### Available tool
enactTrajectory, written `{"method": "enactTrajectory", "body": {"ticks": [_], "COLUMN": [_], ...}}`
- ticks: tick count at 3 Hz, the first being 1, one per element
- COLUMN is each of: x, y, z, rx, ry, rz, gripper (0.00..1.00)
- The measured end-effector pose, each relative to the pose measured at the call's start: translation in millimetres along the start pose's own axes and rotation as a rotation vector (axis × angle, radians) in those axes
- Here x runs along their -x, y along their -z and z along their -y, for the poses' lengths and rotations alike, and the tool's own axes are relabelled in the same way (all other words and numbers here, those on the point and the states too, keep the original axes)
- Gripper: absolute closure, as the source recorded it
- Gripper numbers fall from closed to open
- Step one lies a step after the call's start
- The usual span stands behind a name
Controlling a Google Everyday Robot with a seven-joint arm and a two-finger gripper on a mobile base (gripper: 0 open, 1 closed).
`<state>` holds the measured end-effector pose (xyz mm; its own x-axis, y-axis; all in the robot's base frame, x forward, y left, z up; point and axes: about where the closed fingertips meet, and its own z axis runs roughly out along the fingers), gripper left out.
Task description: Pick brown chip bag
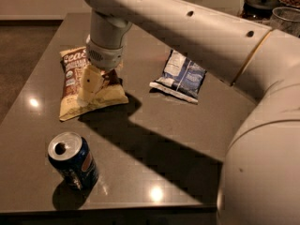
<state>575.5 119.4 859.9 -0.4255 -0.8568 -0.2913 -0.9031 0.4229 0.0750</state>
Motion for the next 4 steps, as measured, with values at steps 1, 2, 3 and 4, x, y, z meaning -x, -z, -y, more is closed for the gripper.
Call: {"method": "enactTrajectory", "body": {"ticks": [1, 2, 3, 4], "x": [8, 12, 12, 12], "y": [-14, -15, 9, 33], "z": [10, 15, 24, 30], "rx": [-0.006, -0.007, -0.007, -0.012], "ry": [-0.031, -0.04, -0.032, -0.016], "rz": [-0.003, -0.002, 0.037, 0.077], "gripper": [0.26, 0.48, 0.8, 1.0]}}
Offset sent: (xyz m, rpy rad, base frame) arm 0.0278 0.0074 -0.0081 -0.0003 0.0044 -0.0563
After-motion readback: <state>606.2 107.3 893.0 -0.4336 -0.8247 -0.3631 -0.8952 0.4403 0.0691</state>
